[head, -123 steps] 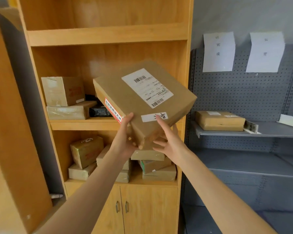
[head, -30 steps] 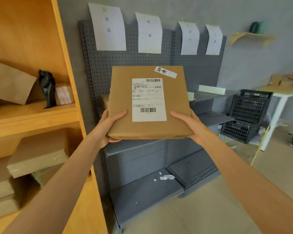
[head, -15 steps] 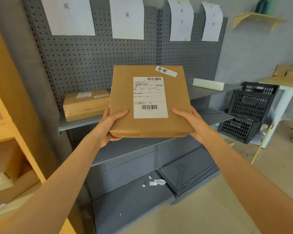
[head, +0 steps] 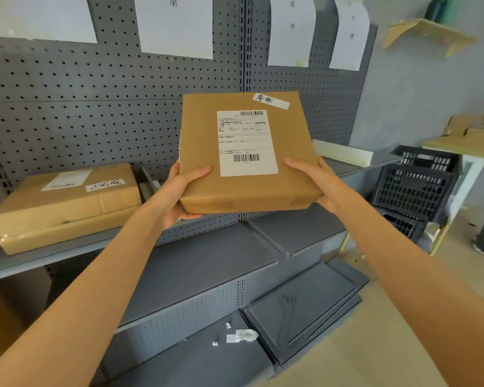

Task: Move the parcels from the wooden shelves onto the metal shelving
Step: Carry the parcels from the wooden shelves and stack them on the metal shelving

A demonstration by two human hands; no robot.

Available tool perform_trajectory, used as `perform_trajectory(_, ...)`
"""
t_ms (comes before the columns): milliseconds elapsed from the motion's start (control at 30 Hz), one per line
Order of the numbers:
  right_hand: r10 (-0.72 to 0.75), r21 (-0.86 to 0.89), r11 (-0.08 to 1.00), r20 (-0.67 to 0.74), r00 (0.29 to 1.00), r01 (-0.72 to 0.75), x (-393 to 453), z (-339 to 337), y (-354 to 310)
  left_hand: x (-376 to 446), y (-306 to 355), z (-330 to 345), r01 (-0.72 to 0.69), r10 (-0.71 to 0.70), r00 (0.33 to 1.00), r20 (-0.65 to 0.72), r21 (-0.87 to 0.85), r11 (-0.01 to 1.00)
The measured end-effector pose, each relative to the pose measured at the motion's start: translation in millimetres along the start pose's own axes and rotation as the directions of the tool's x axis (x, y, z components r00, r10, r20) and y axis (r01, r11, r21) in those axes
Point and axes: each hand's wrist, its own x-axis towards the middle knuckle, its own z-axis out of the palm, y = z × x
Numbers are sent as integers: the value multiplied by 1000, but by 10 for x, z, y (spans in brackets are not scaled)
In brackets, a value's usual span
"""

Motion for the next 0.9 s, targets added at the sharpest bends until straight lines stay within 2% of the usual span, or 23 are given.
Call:
perform_trajectory(300,26,-39,999,136,990,-21,1106,115,162,767,-89,-21,32,-35,986,-165,-19,999)
perform_trajectory(600,63,-92,995,371,927,-31,2125,408,291,1208,-109,7,29,-70,904,-422,-101,994)
perform_trajectory(900,144,-139,986,467,873,-88,2677,519,577,1519,-240,47,100,-151,842,-519,-124,987)
